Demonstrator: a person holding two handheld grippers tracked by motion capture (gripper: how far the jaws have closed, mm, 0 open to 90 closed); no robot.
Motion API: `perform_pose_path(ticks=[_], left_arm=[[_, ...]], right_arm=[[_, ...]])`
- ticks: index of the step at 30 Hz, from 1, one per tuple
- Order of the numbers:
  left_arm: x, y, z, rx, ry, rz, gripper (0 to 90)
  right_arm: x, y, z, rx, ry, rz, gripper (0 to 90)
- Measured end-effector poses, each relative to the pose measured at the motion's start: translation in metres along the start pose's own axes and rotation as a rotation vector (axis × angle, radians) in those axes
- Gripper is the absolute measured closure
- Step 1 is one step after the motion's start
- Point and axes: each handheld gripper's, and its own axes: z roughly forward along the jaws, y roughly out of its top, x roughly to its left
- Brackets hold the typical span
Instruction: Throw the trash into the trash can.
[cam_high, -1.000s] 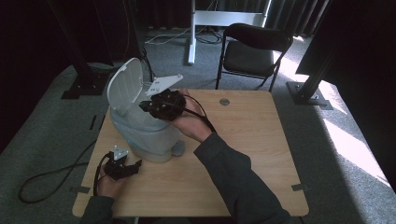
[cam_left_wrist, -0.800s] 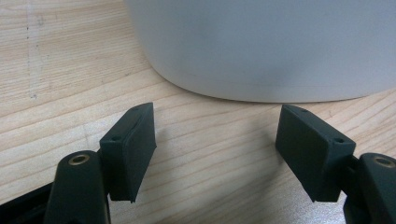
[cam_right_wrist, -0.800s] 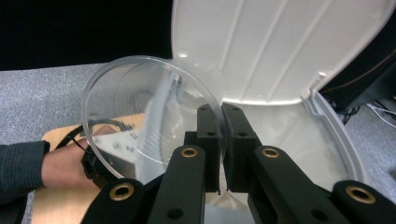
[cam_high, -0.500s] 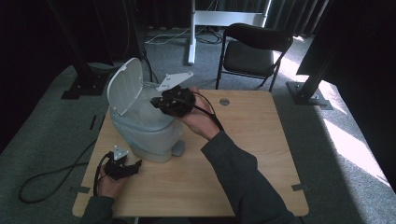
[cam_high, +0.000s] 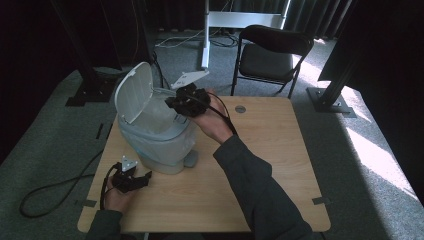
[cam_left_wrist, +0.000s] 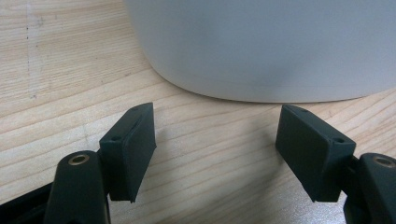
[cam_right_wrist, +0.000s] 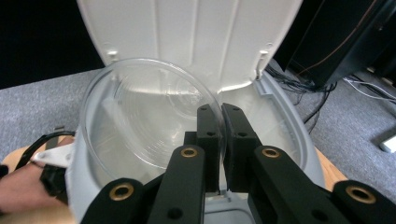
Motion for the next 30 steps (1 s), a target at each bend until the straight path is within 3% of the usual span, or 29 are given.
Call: perform_pose_path(ticks=[11, 13, 18, 30], left_arm=[[0.0, 0.0, 0.0, 0.0, 0.0, 0.0, 28.7], [0.0, 0.0, 0.0, 0.001, -0.001, 0.001, 28.7], [0.0, 0.0, 0.0, 0.0, 0.0, 0.0, 28.7], [0.0, -0.001, -0.001, -0.001, -0.003, 0.0, 28.7]], right_arm=[[-0.009, 0.006, 0.01, 0.009, -0.014, 0.035, 85.7], [-0.008, 0.007, 0.011, 0.019, 0.0, 0.035, 73.4], [-0.003, 0.011, 0.008, -0.005, -0.005, 0.008, 65.6], [0.003, 0.03, 0.004, -0.055, 0.006, 0.007, 61.2]])
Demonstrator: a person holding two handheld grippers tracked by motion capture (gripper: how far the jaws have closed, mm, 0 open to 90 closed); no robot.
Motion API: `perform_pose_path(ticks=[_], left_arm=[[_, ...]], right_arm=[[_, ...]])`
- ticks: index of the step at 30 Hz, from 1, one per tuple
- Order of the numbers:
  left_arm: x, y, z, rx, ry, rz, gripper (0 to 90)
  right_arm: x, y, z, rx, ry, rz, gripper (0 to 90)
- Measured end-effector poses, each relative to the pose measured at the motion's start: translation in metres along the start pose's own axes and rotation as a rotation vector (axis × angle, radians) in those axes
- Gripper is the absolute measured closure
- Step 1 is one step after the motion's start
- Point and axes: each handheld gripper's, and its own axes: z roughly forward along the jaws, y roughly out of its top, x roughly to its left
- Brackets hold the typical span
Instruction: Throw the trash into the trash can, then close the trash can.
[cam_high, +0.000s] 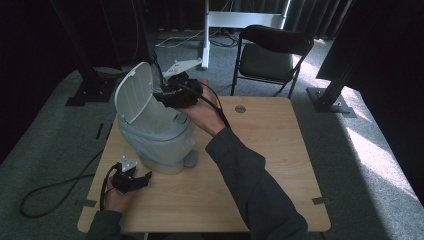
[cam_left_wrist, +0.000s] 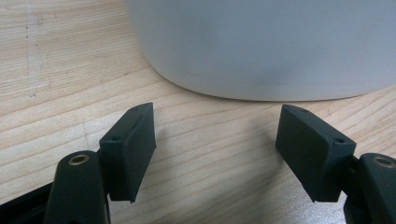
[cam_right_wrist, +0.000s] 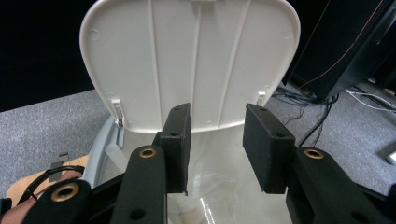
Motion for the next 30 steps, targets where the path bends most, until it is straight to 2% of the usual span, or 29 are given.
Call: perform_pose_path(ticks=[10, 20, 30], left_arm=[[0.0, 0.0, 0.0, 0.001, 0.001, -0.001, 28.7], [0.0, 0.0, -0.001, 0.002, 0.001, 0.002, 28.7], [0.0, -0.001, -0.001, 0.002, 0.001, 0.003, 28.7]], right_arm=[[0.005, 0.009, 0.004, -0.026, 0.014, 0.001, 61.0], [0.008, 0.014, 0.008, -0.025, 0.024, -0.01, 61.1], [0.007, 0.018, 0.008, -0.046, 0.025, -0.004, 61.0]])
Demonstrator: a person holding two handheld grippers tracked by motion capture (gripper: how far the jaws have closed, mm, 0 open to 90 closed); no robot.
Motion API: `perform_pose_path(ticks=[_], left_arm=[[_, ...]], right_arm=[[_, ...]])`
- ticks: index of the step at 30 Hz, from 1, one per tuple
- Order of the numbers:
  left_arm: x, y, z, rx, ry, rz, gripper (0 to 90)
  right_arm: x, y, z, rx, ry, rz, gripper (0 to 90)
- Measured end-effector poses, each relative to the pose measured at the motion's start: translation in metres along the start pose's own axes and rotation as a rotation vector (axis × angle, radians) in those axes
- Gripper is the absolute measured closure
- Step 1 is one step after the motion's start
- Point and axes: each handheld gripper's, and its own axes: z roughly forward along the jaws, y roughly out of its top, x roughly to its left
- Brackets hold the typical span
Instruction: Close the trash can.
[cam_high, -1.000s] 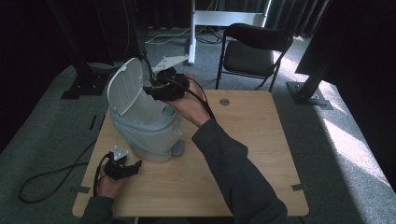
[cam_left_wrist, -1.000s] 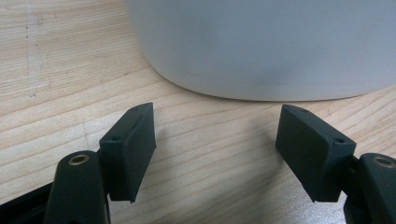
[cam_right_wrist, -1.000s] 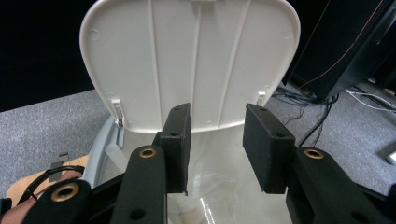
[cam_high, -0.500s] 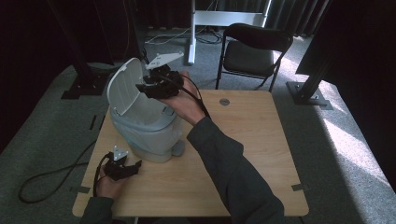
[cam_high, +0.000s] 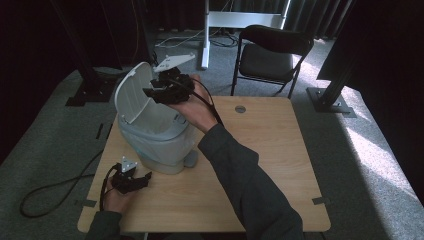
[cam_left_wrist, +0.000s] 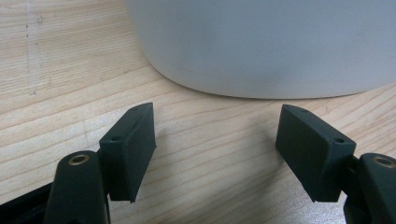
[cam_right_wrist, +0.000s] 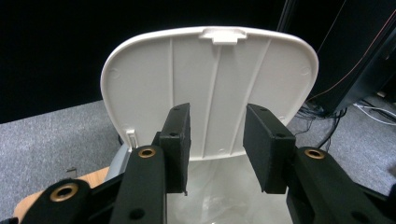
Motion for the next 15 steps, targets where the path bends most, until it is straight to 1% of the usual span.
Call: perform_pose_path(ticks=[9, 15], left_arm=[[-0.0001, -0.0001, 0.0, -0.001, 0.0, -0.001, 28.7], [-0.0002, -0.0002, 0.0, -0.002, 0.0, -0.001, 28.7]], right_arm=[[-0.0003, 0.0059, 0.005, -0.016, -0.005, 0.011, 66.2], [0.0033, 0.0104, 0.0087, -0.015, 0.012, 0.0, 76.1]])
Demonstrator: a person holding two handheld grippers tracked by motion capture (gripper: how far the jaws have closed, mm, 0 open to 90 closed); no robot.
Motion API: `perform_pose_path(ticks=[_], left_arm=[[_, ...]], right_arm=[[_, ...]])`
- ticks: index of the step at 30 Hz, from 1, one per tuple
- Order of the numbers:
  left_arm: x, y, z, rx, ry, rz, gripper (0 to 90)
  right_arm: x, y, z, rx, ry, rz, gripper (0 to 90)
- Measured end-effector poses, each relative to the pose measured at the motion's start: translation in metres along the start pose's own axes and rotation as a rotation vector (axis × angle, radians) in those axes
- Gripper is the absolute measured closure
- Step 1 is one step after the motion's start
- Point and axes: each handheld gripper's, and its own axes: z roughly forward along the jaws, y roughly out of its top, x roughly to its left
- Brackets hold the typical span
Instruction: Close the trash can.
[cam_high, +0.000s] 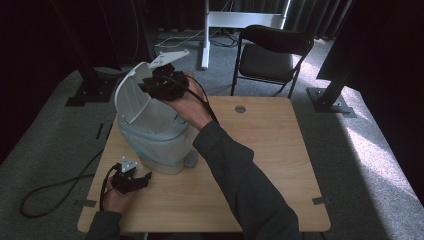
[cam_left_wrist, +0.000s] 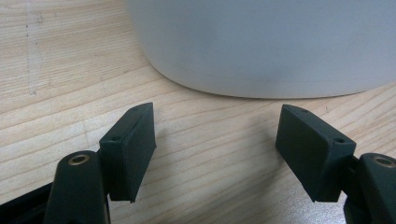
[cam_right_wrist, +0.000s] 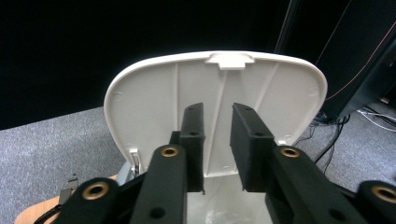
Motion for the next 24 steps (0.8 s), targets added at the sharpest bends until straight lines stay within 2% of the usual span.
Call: perform_pose_path(ticks=[9, 16, 24], left_arm=[[0.0, 0.0, 0.0, 0.0, -0.001, 0.0, 28.7], [0.0, 0.0, 0.0, -0.001, -0.002, -0.001, 28.7], [0.0, 0.0, 0.0, -0.002, -0.002, 0.0, 28.7]], right_arm=[[0.006, 0.007, 0.004, -0.008, -0.002, -0.017, 83.1], [0.005, 0.01, 0.005, -0.028, 0.006, 0.004, 86.9], [0.009, 0.014, 0.007, -0.04, 0.009, 0.0, 90.0]])
